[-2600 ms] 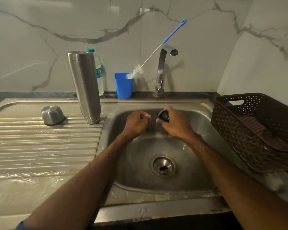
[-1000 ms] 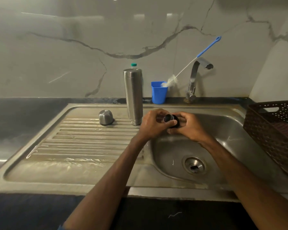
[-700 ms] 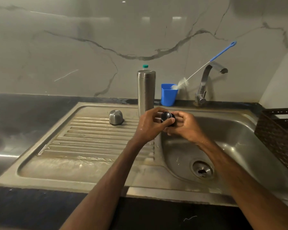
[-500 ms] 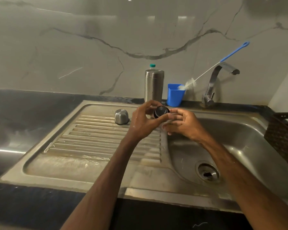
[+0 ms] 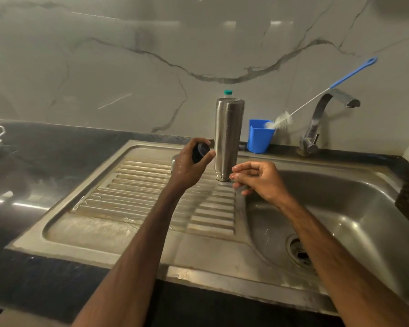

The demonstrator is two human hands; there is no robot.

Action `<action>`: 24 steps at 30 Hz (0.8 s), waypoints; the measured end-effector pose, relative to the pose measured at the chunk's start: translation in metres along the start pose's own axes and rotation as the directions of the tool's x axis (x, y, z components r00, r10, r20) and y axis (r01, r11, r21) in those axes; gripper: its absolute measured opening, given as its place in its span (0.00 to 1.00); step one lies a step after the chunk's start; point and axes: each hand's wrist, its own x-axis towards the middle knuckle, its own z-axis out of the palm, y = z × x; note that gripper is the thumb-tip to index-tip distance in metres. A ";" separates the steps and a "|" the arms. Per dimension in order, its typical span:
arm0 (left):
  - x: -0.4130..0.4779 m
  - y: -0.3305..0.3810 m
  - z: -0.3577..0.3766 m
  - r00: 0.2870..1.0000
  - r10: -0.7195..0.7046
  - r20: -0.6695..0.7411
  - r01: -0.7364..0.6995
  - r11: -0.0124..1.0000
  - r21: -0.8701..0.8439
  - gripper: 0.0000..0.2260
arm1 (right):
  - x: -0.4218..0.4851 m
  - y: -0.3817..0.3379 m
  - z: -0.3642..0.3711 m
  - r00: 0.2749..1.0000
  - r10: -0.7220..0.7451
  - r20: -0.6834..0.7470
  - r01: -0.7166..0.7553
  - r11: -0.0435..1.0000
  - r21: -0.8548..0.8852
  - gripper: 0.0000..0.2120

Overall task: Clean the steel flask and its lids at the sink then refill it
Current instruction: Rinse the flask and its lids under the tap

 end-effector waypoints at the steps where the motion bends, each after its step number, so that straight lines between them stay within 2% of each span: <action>1: 0.005 -0.002 0.001 1.000 -0.008 0.002 0.008 0.999 0.033 0.16 | 0.000 0.004 0.001 1.000 0.002 -0.027 -0.002 1.000 0.007 0.08; 4: 0.020 -0.001 0.004 0.998 -0.044 0.049 0.041 0.996 0.074 0.20 | 0.001 0.018 0.000 0.994 -0.009 -0.110 0.009 1.000 -0.002 0.06; 7: 0.027 -0.001 -0.001 0.984 -0.111 0.140 0.068 0.957 0.281 0.18 | 0.003 0.028 -0.001 0.974 -0.034 -0.226 0.031 0.999 -0.019 0.04; 9: 0.031 -0.005 -0.005 0.980 -0.117 0.162 0.045 0.918 0.394 0.21 | 0.004 0.034 -0.001 0.963 -0.062 -0.262 0.049 0.997 -0.058 0.04; 11: 0.029 -0.009 -0.007 0.985 -0.082 0.154 0.006 0.898 0.440 0.23 | 0.005 0.042 0.000 0.959 -0.085 -0.270 0.059 0.993 -0.102 0.04; 15: 0.025 -0.015 -0.009 0.988 0.048 0.145 -0.114 0.862 0.494 0.21 | 0.010 0.050 0.001 0.940 -0.170 -0.297 0.100 0.967 -0.237 0.04; 18: 0.027 -0.017 -0.003 0.975 0.106 0.196 -0.208 0.745 0.634 0.24 | 0.009 0.050 -0.001 0.926 -0.216 -0.310 0.120 0.946 -0.300 0.04; 20: 0.031 -0.021 0.002 0.976 0.083 0.200 -0.203 0.676 0.709 0.26 | 0.007 0.049 -0.002 0.921 -0.231 -0.313 0.124 0.938 -0.324 0.04; 24: 0.036 -0.029 0.008 0.976 -0.004 0.217 -0.170 0.604 0.779 0.27 | 0.007 0.050 -0.001 0.920 -0.234 -0.313 0.121 0.932 -0.342 0.04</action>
